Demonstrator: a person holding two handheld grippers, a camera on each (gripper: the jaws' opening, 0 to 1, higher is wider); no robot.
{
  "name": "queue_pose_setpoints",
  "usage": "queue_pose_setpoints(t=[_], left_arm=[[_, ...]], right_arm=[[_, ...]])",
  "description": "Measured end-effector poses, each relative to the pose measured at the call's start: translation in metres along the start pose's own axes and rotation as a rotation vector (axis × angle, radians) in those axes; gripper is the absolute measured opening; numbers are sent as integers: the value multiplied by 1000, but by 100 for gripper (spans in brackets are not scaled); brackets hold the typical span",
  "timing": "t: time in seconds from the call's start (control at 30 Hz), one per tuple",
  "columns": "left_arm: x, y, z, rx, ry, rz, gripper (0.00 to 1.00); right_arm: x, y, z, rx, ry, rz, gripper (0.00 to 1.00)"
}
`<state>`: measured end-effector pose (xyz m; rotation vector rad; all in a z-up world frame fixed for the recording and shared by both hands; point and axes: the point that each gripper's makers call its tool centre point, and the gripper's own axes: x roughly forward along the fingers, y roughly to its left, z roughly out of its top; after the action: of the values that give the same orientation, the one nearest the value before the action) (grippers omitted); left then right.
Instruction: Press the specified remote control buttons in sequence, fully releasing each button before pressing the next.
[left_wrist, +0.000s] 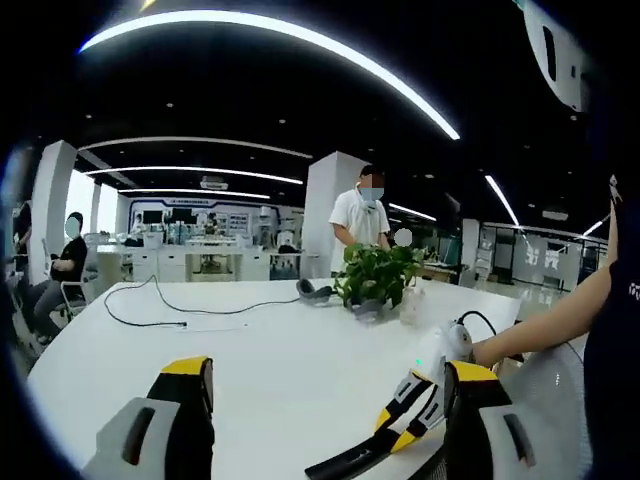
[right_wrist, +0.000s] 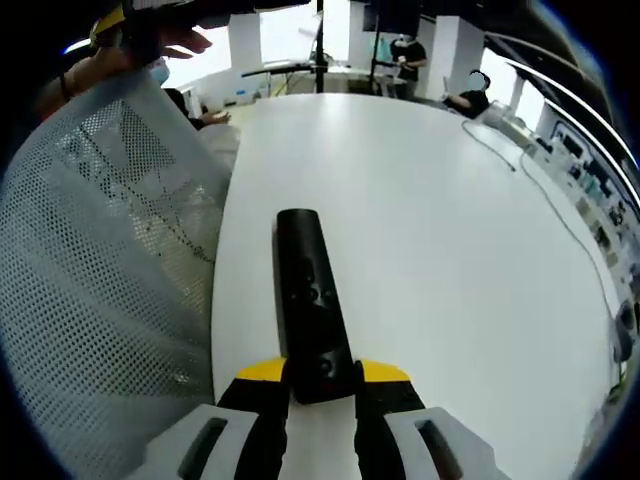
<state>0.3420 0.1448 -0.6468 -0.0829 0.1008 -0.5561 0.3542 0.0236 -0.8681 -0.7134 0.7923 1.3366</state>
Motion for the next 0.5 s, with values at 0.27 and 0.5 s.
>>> queue_pose_setpoints(t=[0.27,0.5], left_arm=[[-3,25,-9,-3,32,132,100],[-7,34,-4,-35,-2,177,100]], right_arm=[[0,0,1,8,-19,-9,23],[0,1,1,20,-36,-15,23]])
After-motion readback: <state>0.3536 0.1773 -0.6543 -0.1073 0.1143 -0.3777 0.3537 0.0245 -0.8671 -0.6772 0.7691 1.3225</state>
